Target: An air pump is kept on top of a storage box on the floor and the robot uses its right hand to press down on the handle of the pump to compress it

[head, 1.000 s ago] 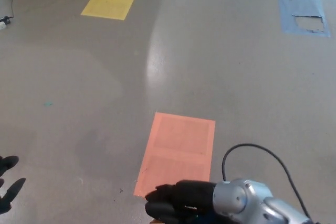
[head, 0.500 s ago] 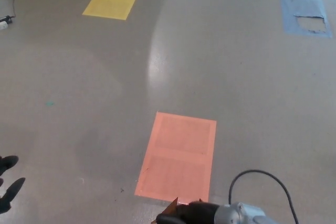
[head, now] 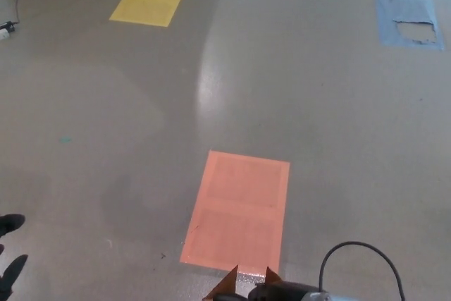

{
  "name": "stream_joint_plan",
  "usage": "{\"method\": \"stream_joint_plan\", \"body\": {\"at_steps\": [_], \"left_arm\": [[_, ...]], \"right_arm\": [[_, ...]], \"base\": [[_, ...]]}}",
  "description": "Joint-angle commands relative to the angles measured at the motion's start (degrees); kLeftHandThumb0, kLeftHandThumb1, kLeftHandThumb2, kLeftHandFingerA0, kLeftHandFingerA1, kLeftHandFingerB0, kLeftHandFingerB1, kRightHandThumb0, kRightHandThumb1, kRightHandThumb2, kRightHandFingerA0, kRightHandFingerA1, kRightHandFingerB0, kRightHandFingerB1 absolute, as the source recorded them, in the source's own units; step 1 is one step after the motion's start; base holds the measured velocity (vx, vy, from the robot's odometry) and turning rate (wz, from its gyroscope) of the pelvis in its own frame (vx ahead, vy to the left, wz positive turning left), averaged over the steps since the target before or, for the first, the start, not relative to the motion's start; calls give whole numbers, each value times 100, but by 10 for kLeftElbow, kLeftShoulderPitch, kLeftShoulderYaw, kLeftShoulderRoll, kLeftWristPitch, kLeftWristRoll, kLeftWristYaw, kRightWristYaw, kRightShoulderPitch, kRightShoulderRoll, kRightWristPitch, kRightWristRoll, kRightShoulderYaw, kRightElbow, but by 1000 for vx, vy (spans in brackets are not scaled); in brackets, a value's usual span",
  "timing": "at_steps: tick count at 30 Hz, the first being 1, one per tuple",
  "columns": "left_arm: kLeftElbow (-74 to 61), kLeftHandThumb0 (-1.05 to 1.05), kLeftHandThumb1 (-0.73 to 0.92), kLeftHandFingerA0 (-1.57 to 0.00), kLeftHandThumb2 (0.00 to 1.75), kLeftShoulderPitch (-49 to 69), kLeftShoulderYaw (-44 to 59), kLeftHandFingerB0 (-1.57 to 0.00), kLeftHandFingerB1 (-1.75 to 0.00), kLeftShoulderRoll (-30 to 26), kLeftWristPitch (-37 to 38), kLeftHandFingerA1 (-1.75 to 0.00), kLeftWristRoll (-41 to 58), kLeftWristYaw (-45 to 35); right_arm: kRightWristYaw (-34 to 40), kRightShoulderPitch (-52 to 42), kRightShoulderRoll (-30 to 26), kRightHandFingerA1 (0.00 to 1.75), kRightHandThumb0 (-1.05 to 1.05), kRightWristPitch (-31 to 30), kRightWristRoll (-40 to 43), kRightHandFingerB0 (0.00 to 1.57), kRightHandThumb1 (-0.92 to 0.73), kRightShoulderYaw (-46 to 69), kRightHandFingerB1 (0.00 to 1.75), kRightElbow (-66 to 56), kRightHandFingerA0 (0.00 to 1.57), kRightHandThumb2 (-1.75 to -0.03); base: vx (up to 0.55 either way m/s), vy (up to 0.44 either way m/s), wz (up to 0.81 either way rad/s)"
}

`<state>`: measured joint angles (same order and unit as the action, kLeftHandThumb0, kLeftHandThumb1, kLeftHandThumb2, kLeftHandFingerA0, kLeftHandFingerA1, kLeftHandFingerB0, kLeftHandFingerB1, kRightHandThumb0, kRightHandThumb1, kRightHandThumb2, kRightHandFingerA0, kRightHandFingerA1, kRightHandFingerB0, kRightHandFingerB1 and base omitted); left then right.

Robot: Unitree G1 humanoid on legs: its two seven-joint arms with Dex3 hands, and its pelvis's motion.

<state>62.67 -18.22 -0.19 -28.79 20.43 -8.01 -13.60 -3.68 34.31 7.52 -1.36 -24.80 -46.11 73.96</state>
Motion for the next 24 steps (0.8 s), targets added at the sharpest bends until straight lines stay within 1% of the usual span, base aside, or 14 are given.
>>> {"method": "stream_joint_plan", "body": {"at_steps": [1,3,13,19,20,22,23,24], "left_arm": [[-7,-34,58,0,114,18,12,0,-47,-12,31,-48,12,-16],[-12,-34,58,0,114,29,13,0,-47,-8,36,-48,11,-16],[-46,-34,58,0,114,58,5,0,-47,0,33,-49,2,-16],[-53,-34,58,0,114,73,3,0,-47,8,34,-49,3,-11],[-54,-72,92,-14,75,76,1,-12,-29,5,35,-33,0,-10],[-55,-72,92,-14,75,76,-1,-12,-30,2,34,-33,-3,-8],[-51,-79,82,-6,111,73,0,-2,-37,0,34,-43,-2,-11],[-46,-79,82,-6,111,70,1,-2,-37,-1,33,-43,1,-15]], "right_arm": [[31,3,9,27,-86,14,-34,11,-92,12,25,22,14,-72],[32,-3,14,28,-82,8,-39,11,-92,17,25,27,14,-72],[38,-17,28,24,-82,-7,-61,10,-92,31,23,38,11,-69],[50,-33,30,26,-83,-5,-75,11,-90,35,24,43,14,-69],[51,-35,31,25,-82,-5,-77,9,-91,37,23,44,12,-69],[50,-35,32,25,-82,-3,-79,8,-92,41,22,44,13,-70],[48,-32,32,28,-89,-2,-77,9,-78,46,25,43,9,-114],[46,-30,31,28,-89,-2,-74,9,-78,52,25,42,9,-114]], "base": [[0,0,0],[0,0,0],[0,0,0],[0,0,0],[0,0,0],[0,0,0],[0,0,0],[0,0,0]]}}
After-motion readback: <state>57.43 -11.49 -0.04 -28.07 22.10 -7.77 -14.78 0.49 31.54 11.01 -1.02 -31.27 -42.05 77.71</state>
